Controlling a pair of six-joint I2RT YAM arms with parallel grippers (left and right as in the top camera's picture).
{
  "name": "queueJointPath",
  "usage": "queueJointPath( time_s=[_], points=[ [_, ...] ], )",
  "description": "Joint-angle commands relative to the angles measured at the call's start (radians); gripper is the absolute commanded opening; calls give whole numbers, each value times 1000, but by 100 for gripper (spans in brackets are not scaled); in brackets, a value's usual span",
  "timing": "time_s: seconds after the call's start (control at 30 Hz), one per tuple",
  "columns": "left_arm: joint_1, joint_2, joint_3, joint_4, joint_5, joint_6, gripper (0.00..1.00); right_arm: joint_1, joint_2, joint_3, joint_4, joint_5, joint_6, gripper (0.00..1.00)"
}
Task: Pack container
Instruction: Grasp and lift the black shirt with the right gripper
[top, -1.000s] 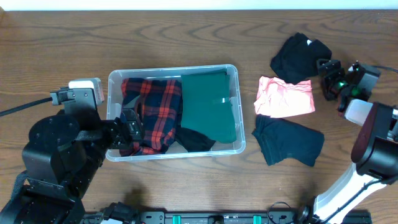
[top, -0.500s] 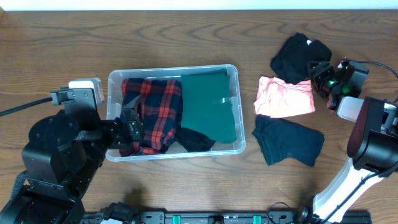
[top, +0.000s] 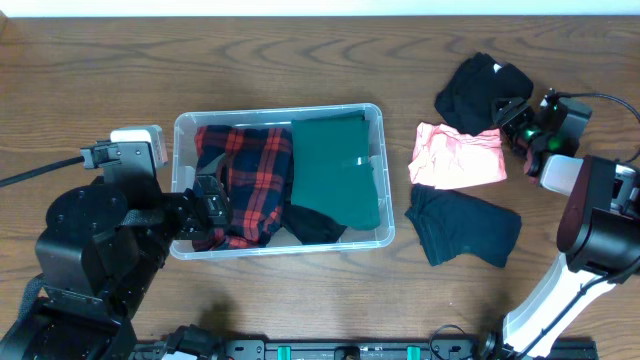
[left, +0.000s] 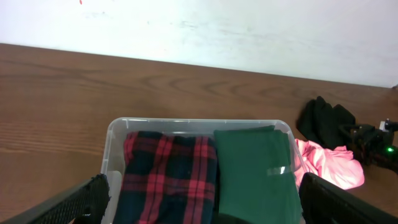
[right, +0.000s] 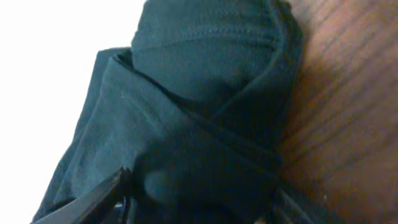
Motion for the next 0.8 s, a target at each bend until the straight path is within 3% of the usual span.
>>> queueJointPath(
  time_s=[0.0, 0.13, 0.23, 0.33, 0.5, 0.6, 0.67, 0.77],
  points=[
    [6, 0, 10, 0, -11, 13, 98, 8, 48, -27, 10, 18, 67, 73],
    [6, 0, 10, 0, -11, 13, 98, 8, 48, -27, 8, 50, 236, 74],
    [6, 0, 10, 0, -11, 13, 98, 9, 48, -27, 7, 50, 240, 69],
    [6, 0, 10, 0, -11, 13, 98, 15, 55, -27, 3, 49, 206, 56],
    [6, 0, 10, 0, -11, 13, 98, 41, 57, -27, 1, 50, 168, 55],
    [6, 0, 10, 0, -11, 13, 98, 51, 57, -27, 7, 50, 161, 44],
    [6, 0, 10, 0, -11, 13, 98, 50, 57, -27, 10, 49, 161, 25],
    [6, 0, 10, 0, -11, 13, 98, 40, 57, -27, 21, 14, 131, 13]
  ],
)
